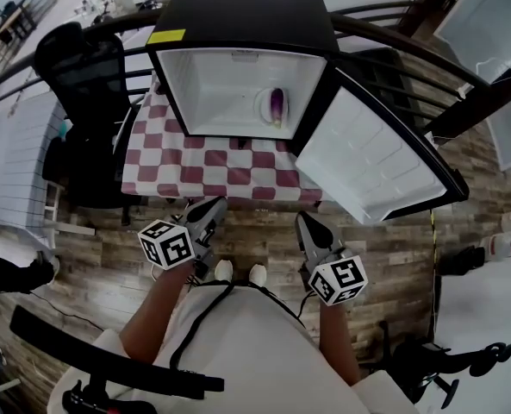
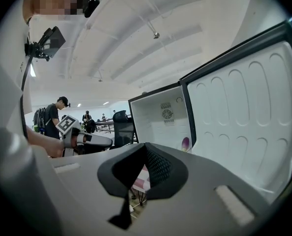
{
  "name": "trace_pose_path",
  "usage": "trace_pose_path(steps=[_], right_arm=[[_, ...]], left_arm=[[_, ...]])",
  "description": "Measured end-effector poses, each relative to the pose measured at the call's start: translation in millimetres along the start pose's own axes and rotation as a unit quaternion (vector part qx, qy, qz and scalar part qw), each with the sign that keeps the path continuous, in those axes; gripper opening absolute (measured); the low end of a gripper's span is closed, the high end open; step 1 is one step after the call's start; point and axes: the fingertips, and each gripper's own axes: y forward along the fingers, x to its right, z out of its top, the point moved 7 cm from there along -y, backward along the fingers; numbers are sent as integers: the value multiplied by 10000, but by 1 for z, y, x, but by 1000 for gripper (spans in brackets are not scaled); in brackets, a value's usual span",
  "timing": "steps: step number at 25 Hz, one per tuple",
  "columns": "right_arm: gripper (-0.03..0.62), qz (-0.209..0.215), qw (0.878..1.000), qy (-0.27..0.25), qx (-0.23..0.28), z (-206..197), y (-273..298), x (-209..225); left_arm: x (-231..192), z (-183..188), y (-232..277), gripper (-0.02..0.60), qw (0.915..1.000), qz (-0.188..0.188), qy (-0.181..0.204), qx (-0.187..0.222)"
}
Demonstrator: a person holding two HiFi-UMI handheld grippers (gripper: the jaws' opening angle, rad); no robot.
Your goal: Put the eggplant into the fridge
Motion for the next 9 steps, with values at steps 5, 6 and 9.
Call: trace_pose_path(steps=[5, 6, 9], right_arm=[[6, 53, 10000, -8, 15, 1, 0, 5], [6, 68, 10000, -14, 19, 1, 1, 6], [5, 97, 9999, -34, 33, 2, 5, 7]], left_arm=[[2, -3, 2, 6, 9999, 60, 80, -19], [2, -3, 2, 6, 9999, 66, 91, -9], [1, -1, 3, 6, 9999, 80, 123, 3]])
